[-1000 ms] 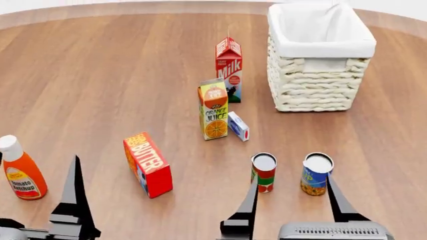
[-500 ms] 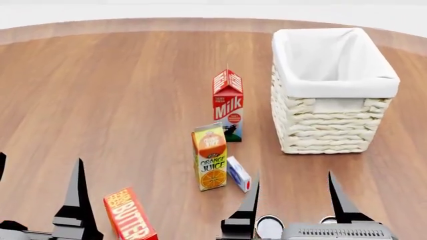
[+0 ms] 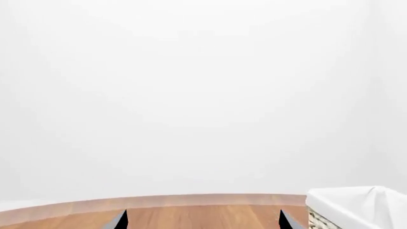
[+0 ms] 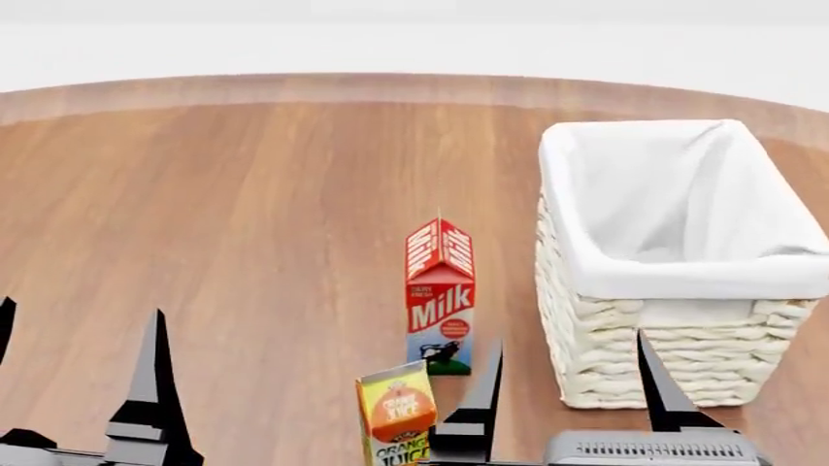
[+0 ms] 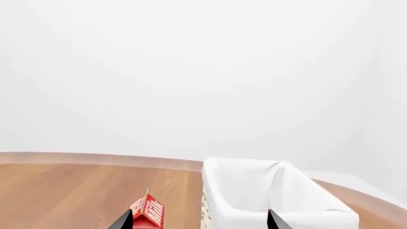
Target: Pick up the tomato sauce, and put it in the basket.
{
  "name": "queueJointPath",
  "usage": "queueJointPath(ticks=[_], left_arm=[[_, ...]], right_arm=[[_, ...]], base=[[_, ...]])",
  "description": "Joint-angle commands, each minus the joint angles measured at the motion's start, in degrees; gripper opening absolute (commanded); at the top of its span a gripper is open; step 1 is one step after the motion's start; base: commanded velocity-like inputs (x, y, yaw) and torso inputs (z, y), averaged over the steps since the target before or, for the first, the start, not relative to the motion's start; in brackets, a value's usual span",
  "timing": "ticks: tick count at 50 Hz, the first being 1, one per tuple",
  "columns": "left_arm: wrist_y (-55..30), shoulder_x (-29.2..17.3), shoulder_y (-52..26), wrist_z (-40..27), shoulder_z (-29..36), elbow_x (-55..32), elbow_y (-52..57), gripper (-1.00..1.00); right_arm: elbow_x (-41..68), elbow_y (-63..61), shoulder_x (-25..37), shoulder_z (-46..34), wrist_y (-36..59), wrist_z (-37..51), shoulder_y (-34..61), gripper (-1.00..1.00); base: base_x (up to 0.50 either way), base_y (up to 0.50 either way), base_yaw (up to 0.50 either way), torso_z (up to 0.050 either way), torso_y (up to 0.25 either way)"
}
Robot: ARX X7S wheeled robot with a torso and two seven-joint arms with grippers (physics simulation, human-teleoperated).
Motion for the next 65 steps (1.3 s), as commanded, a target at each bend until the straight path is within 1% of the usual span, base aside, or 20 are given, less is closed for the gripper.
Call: queueJointPath(ticks=[1, 7, 16, 36, 65], left_arm=[[0.44, -0.47, -0.13, -0.56, 0.53, -0.24, -0.56, 1.0], [0.95, -0.69, -0.02, -0.66, 0.69, -0.52, -0.89, 1.0], [0.23, -1.01, -0.06, -1.48, 0.85, -0.83, -0.27, 1.0], [0.39, -1.53, -0.29, -2.24, 1.57, -1.18, -0.9, 1.0], [0.87, -2.29, -0.26, -3.13, 1.94, -1.93, -1.14, 1.0]], right_arm=[[0.3, 0.88, 0.28, -0.44, -0.47, 0.4, 0.23, 1.0], [0.42, 0.4, 0.52, -0.71, -0.15, 0.81, 0.18, 1.0], [1.77, -0.3, 0.35, -0.55, -1.7, 1.08, -0.28, 1.0], [2.69, 2.41, 0.84, -1.1, -4.28, 1.57, -0.14, 1.0], [4.29, 2.01, 1.89, -1.71, -4.37, 1.88, -0.27, 1.0]], base=[[0.5, 0.0, 0.0, 0.0, 0.01], [0.47, 0.0, 0.0, 0.0, 0.0], [0.0, -0.01, 0.0, 0.0, 0.001], [0.0, -0.5, 0.0, 0.0, 0.0], [0.0, -0.5, 0.0, 0.0, 0.0]])
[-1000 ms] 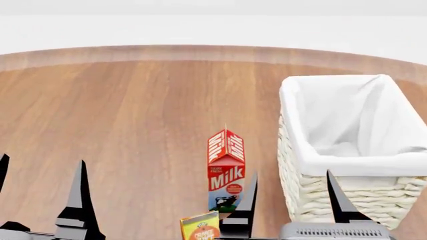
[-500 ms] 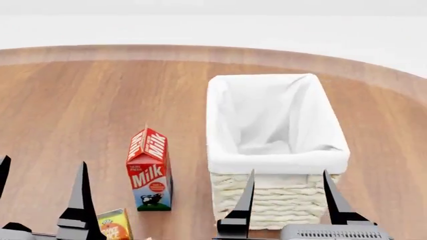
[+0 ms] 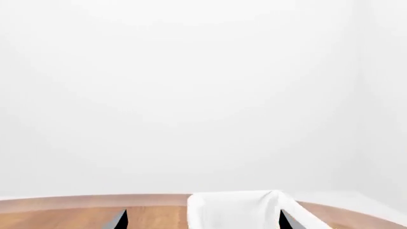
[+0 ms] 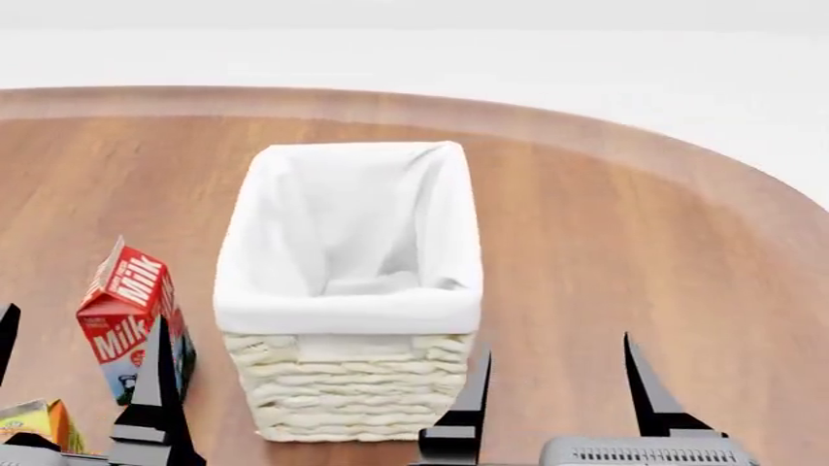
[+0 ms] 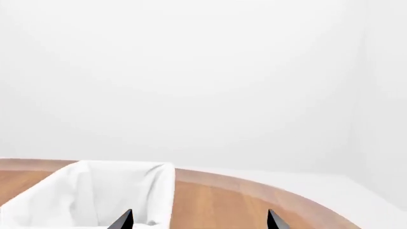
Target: Pick up the tomato sauce, and put it in the basket.
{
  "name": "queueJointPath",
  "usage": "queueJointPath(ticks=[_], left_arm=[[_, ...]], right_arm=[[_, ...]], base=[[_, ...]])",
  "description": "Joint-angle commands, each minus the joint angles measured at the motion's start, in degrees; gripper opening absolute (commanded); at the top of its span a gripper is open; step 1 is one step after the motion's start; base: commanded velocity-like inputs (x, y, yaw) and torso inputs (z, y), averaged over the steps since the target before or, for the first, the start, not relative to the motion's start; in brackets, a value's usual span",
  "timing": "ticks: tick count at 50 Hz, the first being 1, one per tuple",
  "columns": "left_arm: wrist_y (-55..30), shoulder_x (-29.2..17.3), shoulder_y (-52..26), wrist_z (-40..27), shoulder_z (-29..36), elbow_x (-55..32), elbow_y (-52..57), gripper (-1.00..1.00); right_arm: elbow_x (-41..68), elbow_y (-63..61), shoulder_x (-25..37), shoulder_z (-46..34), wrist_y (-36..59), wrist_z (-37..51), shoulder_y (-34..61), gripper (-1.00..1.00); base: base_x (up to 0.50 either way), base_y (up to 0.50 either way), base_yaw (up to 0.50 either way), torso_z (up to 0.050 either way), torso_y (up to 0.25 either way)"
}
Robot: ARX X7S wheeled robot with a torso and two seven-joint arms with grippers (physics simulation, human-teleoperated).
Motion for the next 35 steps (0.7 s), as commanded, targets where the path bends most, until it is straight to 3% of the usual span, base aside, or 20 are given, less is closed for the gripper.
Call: queueJointPath(ticks=[1, 6, 20, 35], left_arm=[[0.11, -0.3, -0.06, -0.3, 0.21, -0.24, -0.17, 1.0], [0.18, -0.42, -0.16, -0.35, 0.19, -0.35, -0.36, 1.0], [-0.37, -0.75, -0.52, -0.88, 0.11, -0.9, 0.07, 1.0], [-0.56, -0.93, -0.63, -1.22, 0.8, -1.0, 0.08, 1.0]], right_arm=[[1.15, -0.07, 0.4, 0.05, -0.22, -0.17, -0.09, 1.0], [0.93, -0.12, 0.62, -0.14, 0.19, 0.19, 0.09, 1.0], [0.55, -0.48, 1.54, -0.98, -1.43, 0.63, -0.34, 1.0], [-0.23, -0.44, 2.5, -3.12, 0.81, 0.63, 0.65, 1.0]], base=[[0.0, -0.5, 0.0, 0.0, 0.0], [0.0, -0.5, 0.0, 0.0, 0.0], [0.0, -0.01, 0.0, 0.0, 0.0], [0.0, 0.0, 0.48, 0.0, 0.0]])
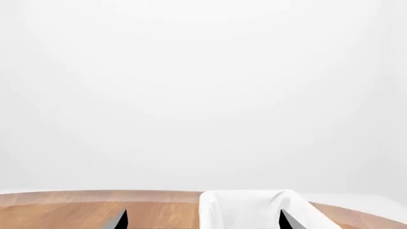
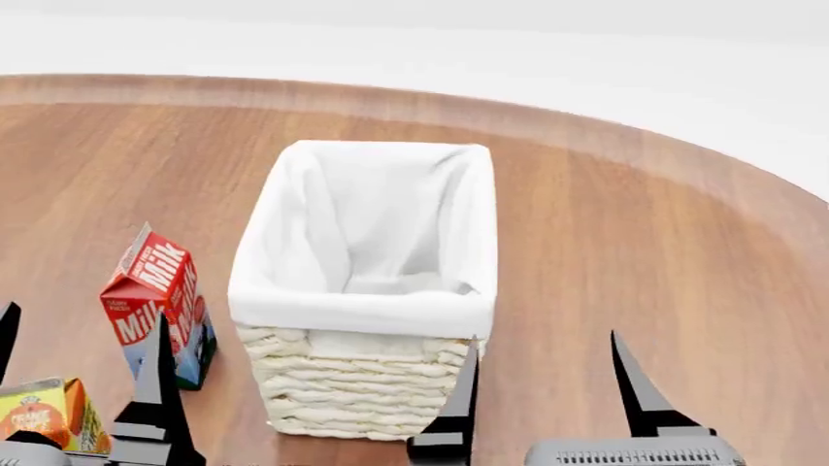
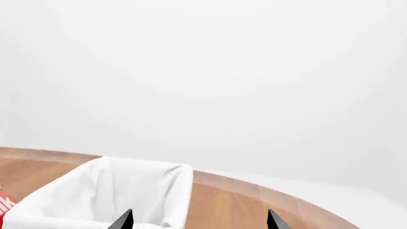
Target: Pick up the tomato sauce, and put it in the basket.
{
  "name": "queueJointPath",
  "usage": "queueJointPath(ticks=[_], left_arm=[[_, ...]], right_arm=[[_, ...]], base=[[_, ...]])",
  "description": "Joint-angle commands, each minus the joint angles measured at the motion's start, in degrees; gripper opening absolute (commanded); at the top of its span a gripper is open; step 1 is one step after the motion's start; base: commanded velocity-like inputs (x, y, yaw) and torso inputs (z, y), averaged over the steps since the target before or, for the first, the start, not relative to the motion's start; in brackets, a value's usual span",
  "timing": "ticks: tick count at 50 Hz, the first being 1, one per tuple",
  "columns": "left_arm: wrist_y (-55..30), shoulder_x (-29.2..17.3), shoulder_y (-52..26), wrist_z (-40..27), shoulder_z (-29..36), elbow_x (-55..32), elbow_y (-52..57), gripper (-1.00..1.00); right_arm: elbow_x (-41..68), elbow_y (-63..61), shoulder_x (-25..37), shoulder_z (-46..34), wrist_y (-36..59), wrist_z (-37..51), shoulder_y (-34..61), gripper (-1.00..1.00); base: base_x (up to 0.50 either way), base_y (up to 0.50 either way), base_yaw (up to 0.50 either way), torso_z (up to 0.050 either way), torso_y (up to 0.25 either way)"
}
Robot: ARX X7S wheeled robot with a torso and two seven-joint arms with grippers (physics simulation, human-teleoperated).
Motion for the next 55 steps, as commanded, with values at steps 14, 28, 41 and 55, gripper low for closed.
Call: queueJointPath(ticks=[14, 28, 41, 55], left_arm=[[-0.23, -0.49, -0.35, -0.48, 0.35, -0.68, -0.22, 1.0], [-0.33, -0.74, -0.22, -0.99, 0.66, -0.82, 0.2, 1.0], [-0.35, -1.36, -0.04, 0.22, -0.57, -4.76, 1.12, 1.0], [0.89, -1.82, 0.54, 1.28, -0.51, -6.34, 1.13, 1.0]], right_arm=[[0.99, 0.32, 0.2, -0.37, -0.64, 0.72, 0.22, 1.0], [1.04, -0.8, 1.01, -0.91, -0.48, 1.01, 0.3, 1.0], [1.51, -0.38, 0.97, -0.52, 0.12, 1.86, 0.6, 1.0], [1.68, -0.33, 1.32, -0.8, -0.28, 2.25, 0.54, 1.0]], base=[[0.0, 0.0, 0.46, 0.0, 0.0], [0.25, 0.04, 0.0, 0.0, 0.0], [0.38, 0.06, 0.0, 0.008, 0.0], [0.0, 0.0, 0.0, 0.05, 0.0]])
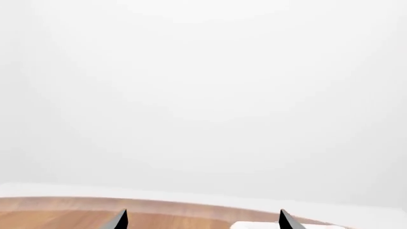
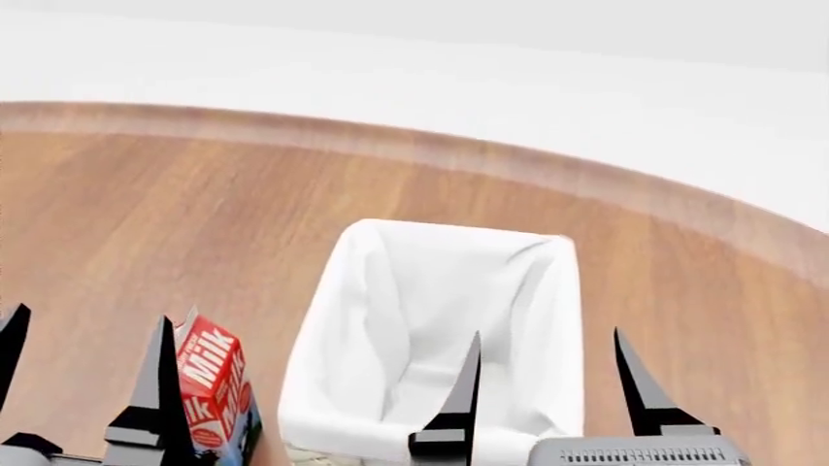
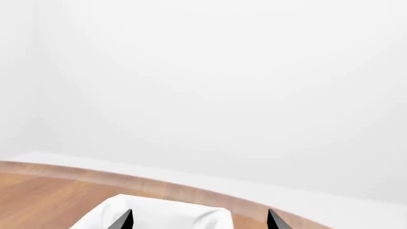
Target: Pick up the tomato sauce, and put it in the basket.
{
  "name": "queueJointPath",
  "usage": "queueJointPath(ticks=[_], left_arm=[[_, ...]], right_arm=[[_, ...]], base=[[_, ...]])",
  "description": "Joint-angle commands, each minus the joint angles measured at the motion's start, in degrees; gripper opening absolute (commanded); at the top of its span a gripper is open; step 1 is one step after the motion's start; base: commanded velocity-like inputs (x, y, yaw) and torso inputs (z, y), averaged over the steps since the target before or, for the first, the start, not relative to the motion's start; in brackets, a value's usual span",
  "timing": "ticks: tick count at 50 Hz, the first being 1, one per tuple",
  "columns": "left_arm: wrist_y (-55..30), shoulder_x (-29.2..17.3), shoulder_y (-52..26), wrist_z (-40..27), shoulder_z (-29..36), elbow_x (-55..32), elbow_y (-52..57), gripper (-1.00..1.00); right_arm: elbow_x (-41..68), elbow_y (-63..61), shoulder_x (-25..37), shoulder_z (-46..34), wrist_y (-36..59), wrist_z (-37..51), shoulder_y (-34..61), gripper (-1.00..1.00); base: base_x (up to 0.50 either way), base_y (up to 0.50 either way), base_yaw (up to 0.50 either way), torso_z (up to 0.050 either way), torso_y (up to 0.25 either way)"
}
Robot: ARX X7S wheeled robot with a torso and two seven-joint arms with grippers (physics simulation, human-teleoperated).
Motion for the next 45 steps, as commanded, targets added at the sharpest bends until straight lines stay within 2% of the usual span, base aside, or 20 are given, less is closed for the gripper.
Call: queueJointPath(ticks=[1, 25, 45], left_arm=[[0.91, -0.36, 0.42, 0.78, -0.16, -1.43, -0.01, 1.0], [2.16, -0.9, 0.84, 0.49, 0.25, -1.01, 0.02, 1.0], [1.95, -1.66, 0.75, 0.23, 1.32, -0.09, 0.09, 1.0]], right_arm=[[0.11, -0.16, 0.21, -0.23, 0.01, 0.45, 0.09, 1.0], [0.31, -0.83, 0.72, -0.63, 0.19, 1.38, 0.16, 1.0], [0.74, -0.7, 1.23, -0.65, -0.23, 1.83, 0.22, 1.0]], base=[[0.0, 0.0, 0.0, 0.05, 0.0], [0.0, 0.0, 0.0, 0.05, -0.005], [0.0, 0.0, 0.0, 0.038, -0.201]])
